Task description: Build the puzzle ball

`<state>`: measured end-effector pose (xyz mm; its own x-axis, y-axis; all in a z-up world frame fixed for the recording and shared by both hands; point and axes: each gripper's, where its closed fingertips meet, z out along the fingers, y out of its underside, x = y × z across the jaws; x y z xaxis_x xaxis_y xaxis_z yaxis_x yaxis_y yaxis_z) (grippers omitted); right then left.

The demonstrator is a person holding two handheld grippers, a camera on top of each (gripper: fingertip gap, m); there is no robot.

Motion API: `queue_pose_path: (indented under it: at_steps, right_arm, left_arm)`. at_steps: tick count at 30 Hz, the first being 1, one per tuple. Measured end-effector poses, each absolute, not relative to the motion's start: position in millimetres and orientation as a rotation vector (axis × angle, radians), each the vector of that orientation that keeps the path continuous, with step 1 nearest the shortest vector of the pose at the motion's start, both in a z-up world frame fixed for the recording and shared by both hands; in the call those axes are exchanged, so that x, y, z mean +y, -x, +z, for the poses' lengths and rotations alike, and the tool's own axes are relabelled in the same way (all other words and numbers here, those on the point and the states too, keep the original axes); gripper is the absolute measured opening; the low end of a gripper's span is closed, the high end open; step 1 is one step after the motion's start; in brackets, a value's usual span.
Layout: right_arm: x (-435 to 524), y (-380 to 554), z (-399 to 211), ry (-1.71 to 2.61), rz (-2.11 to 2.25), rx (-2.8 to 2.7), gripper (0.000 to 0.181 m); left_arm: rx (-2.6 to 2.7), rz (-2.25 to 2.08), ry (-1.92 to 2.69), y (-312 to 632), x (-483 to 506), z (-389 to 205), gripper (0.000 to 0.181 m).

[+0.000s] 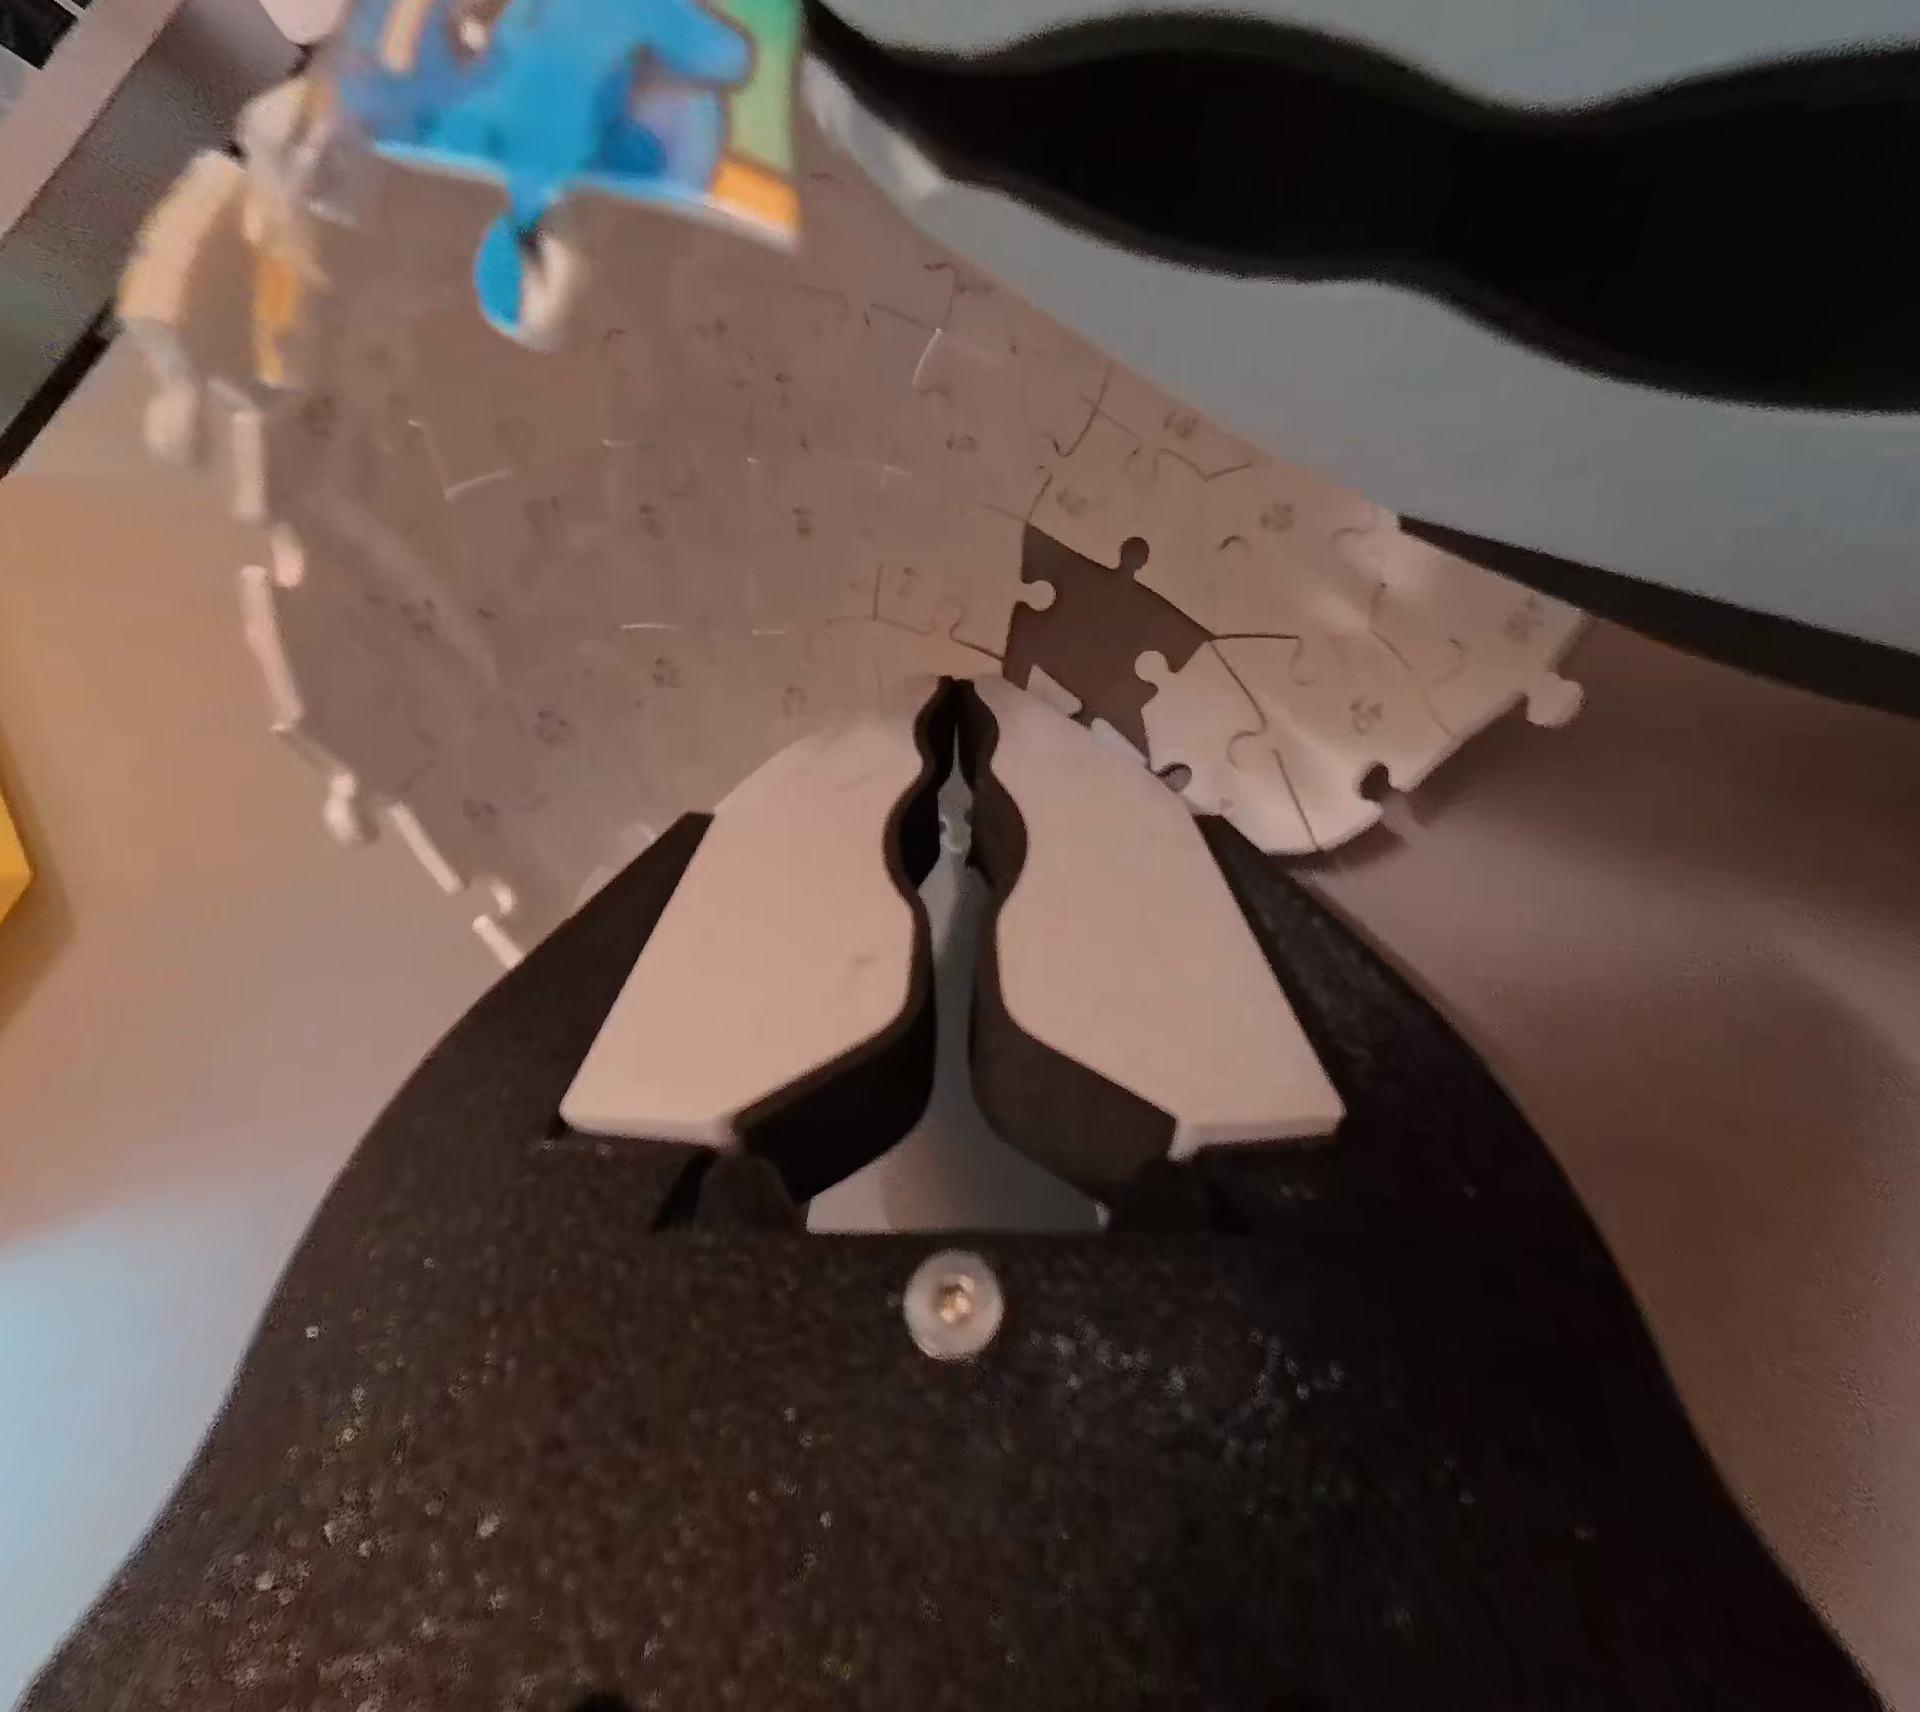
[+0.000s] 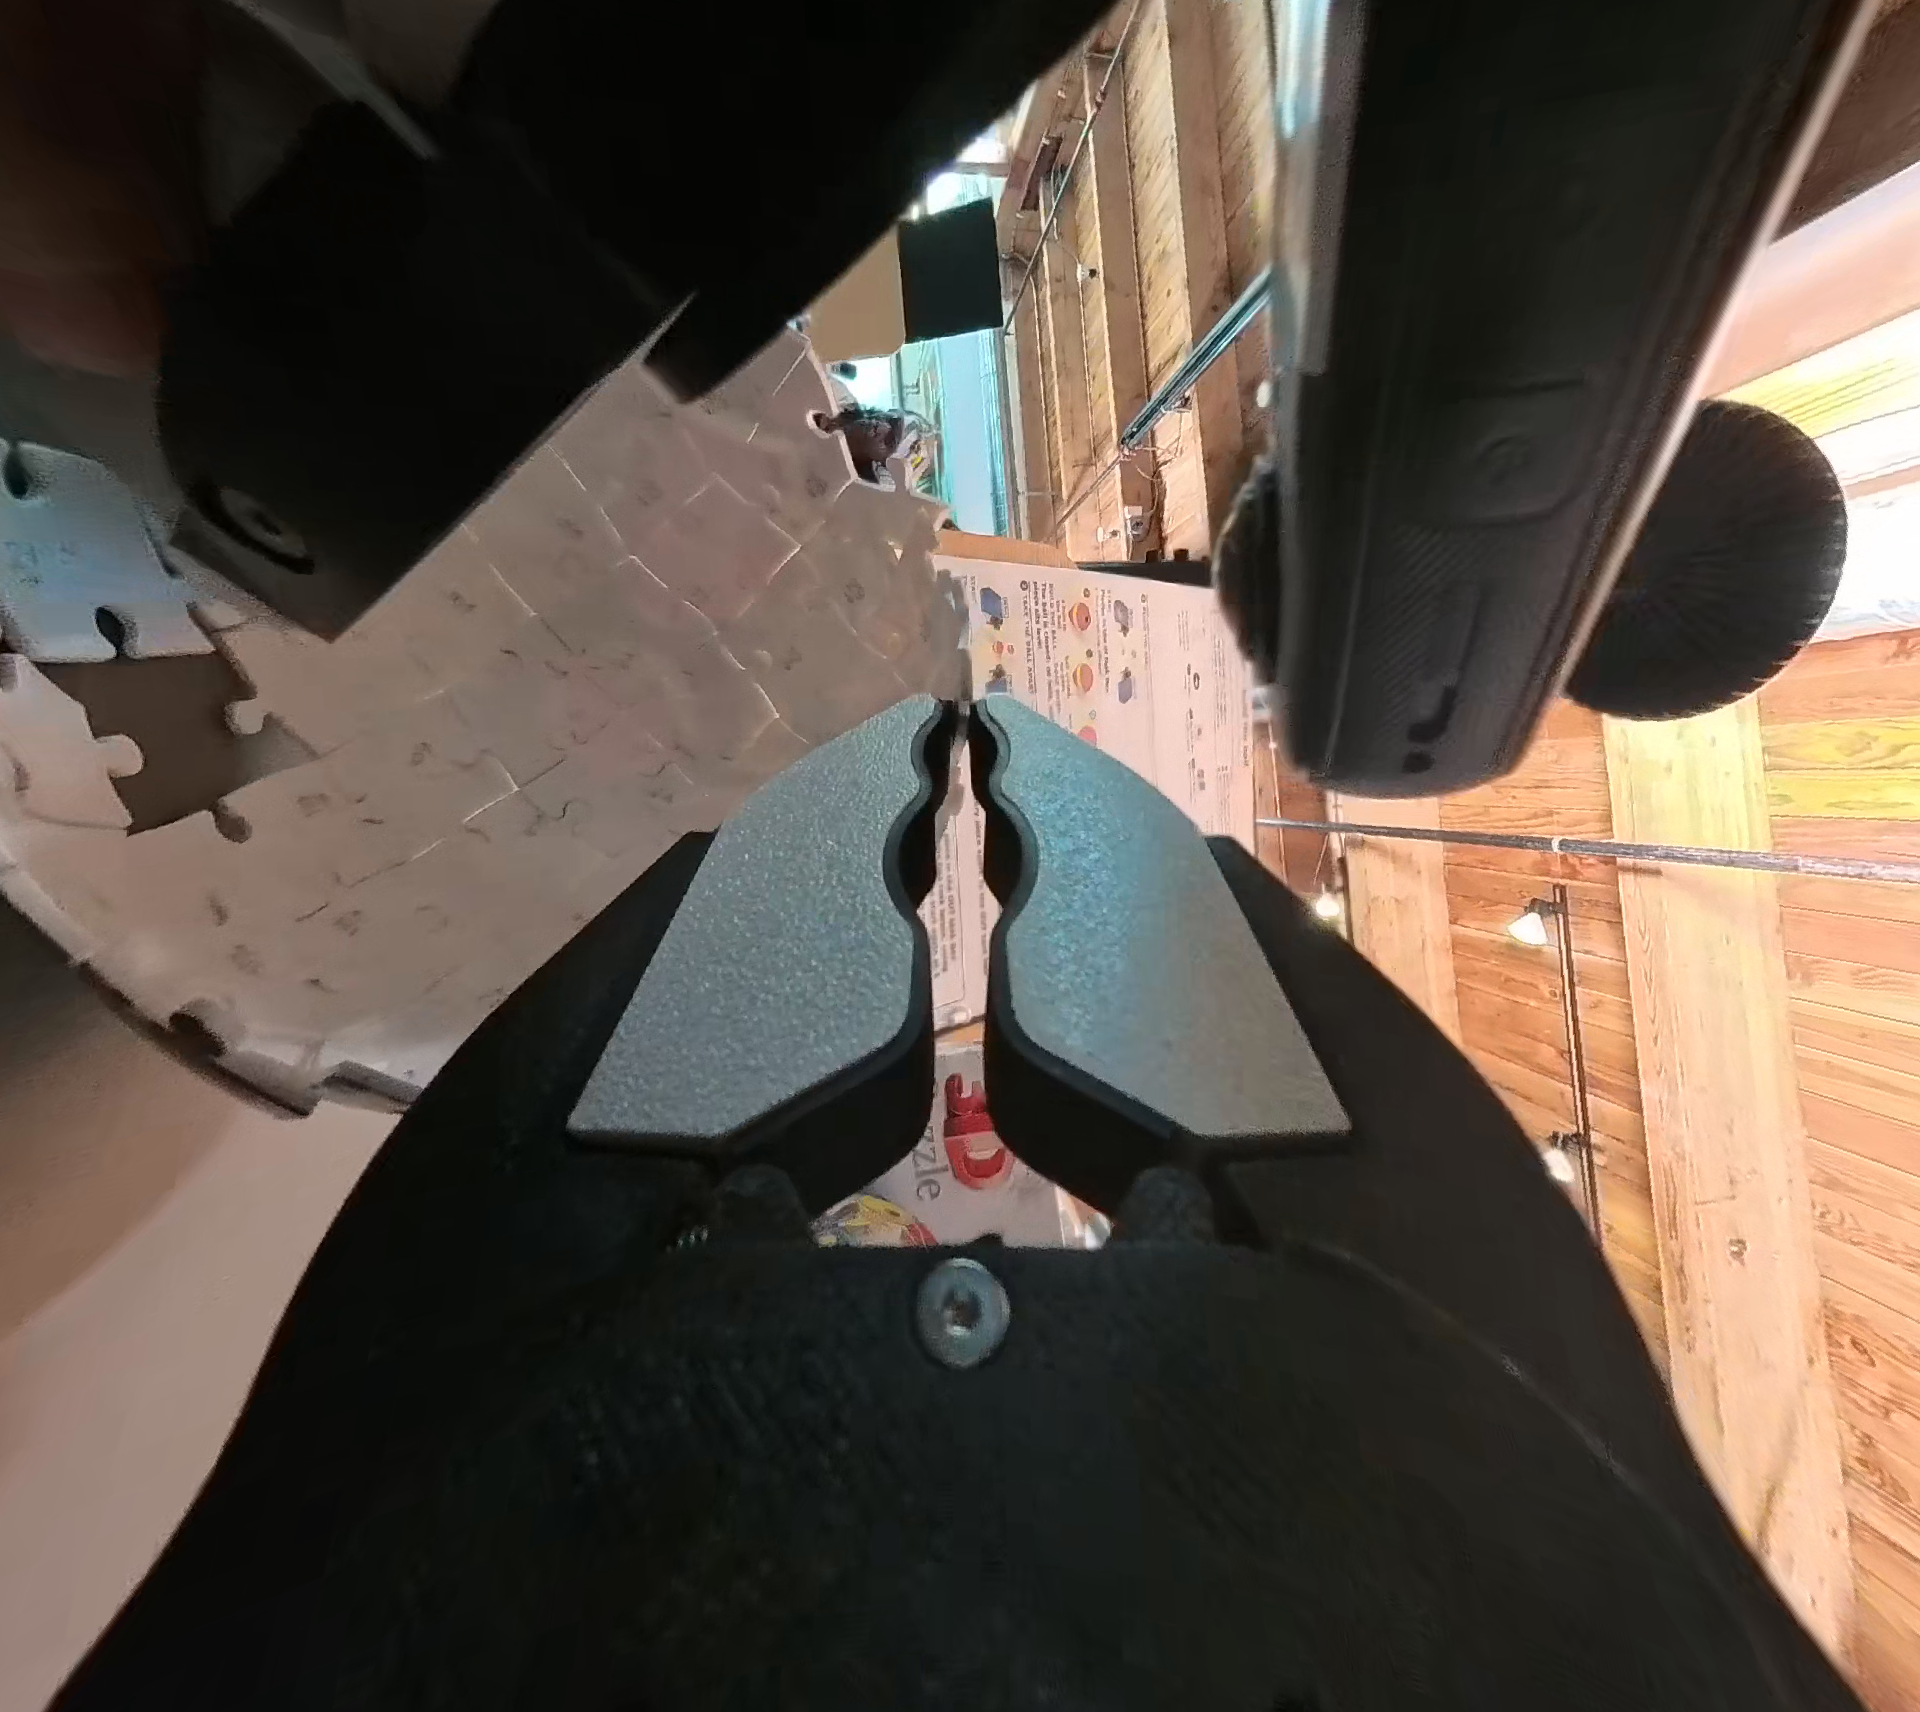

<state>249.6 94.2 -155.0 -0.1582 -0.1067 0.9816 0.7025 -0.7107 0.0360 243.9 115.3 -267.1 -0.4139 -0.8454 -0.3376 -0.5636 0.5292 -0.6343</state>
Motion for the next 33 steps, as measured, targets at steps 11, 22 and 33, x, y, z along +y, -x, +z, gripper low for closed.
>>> queue_pose_path:
  at_steps: [11, 22, 33]
  right_arm:
    - [94.3, -245.0, -154.4, 1.562, -1.9, -0.674, 0.003]
    - [95.2, -244.4, -154.3, 1.557, -1.896, -0.681, 0.003]
    - [95.2, -245.3, -154.1, 1.555, -1.891, -0.68, 0.002]
  left_arm:
    - [2.15, -0.627, 1.124, -213.4, 119.4, -264.5, 0.011]
    - [2.135, -0.628, 1.183, -213.7, 113.0, -270.2, 0.012]
    - [2.104, -0.64, 1.173, -221.9, 110.5, -262.7, 0.004]
